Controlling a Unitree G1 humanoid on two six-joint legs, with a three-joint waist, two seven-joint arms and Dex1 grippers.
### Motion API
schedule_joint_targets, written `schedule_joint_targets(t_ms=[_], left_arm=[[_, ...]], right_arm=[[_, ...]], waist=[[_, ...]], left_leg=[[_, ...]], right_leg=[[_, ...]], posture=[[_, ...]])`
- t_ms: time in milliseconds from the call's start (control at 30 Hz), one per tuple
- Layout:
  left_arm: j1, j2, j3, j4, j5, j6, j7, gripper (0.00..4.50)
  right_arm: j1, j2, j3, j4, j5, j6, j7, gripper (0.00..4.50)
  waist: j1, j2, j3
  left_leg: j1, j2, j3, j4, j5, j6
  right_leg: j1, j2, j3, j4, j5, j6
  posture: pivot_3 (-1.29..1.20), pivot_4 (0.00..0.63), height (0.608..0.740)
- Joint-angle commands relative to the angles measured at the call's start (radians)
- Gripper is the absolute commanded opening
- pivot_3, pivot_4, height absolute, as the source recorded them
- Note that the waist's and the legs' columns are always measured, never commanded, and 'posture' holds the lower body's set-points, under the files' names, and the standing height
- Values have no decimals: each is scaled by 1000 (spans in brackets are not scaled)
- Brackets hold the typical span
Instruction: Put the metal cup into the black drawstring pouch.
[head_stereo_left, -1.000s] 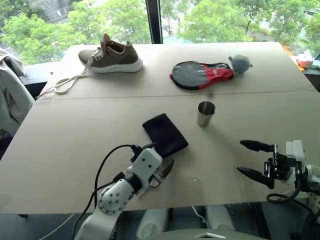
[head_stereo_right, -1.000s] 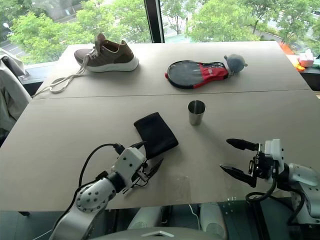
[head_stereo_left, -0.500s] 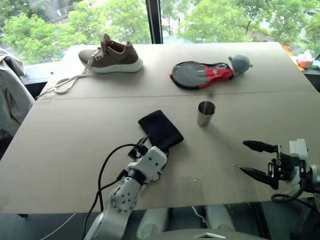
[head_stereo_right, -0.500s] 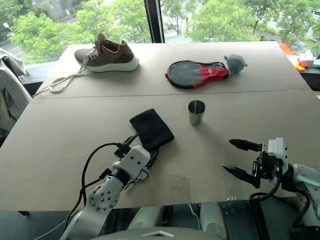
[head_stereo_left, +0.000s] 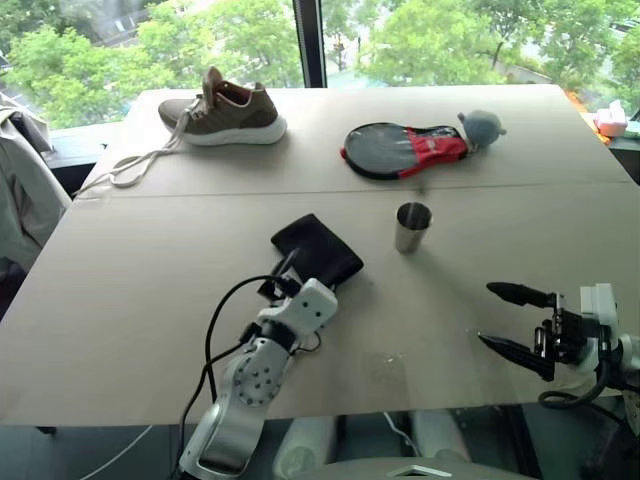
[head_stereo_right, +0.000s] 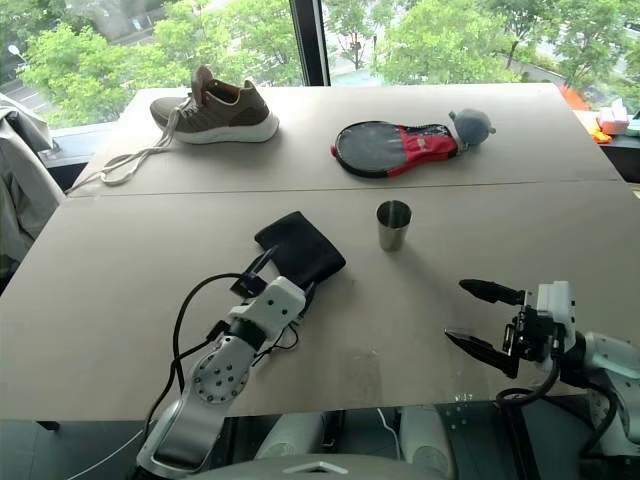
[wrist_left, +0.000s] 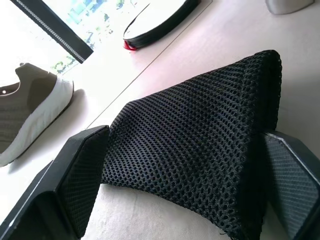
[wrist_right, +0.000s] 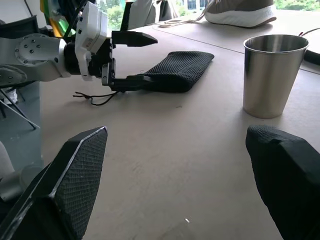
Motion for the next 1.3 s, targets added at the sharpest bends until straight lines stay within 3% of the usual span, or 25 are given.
schedule_joint_targets(t_ms=[33,100,200,400,467,633,800,933,1067,1300], left_arm=[[-3,-14,13,-3,14,-23,16,4500],[1,-24,20,2,8,-14,16,4500],[10,-41,39,17,-2,7,18,3685],[37,-89,109,49,-51,38,33,674],[42,-88,121,55,-51,34,29,40],[38,-86,141,54,-72,31,16,40],[6,-111,167,-1,-190,50,-51,40],[-49,-126,193,-42,-253,95,-85,40],[-107,-180,241,-100,-345,235,-97,40],[-218,-142,302,-153,-469,432,-186,40]], right_arm=[[9,2,-32,4,3,-38,15,4468],[11,4,-30,11,3,-47,16,4468],[8,6,-27,25,4,-58,19,4500],[-28,14,-28,67,-3,-96,25,4500],[-44,14,-28,81,-4,-103,24,4500],[-77,23,-5,76,-8,-100,13,4500],[-114,54,73,-17,-49,-71,-56,4500],[-172,94,167,-96,-148,-51,-177,4500],[-327,122,240,-118,-285,-49,-306,4500],[-691,-22,419,-90,-546,222,-368,4500]], waist=[[0,0,0],[-1,0,0],[-1,0,0],[-1,0,0],[-1,2,-2],[-2,2,-2],[-2,2,-2],[-1,2,-2],[-6,2,-1],[-2,1,-1]], left_leg=[[0,0,0,0,0,0],[0,0,0,0,0,0],[0,0,0,0,0,0],[0,0,0,0,0,0],[1,0,0,0,0,0],[2,0,0,0,0,0],[2,0,0,0,0,0],[0,0,-1,1,0,0],[0,-1,-1,1,0,0],[-1,-1,-1,2,1,0]], right_leg=[[0,0,0,0,0,0],[0,0,0,0,0,0],[0,0,0,0,0,0],[0,0,0,0,0,0],[1,0,0,0,0,0],[1,1,-1,1,0,0],[1,0,0,1,0,0],[0,0,-2,1,0,0],[0,1,-2,1,1,-2],[-1,3,-7,1,4,-3]], posture=[[0,150,736],[0,150,736],[0,150,736],[0,150,736],[0,150,736],[0,150,736],[0,150,736],[0,150,736],[0,150,736],[0,150,736]])
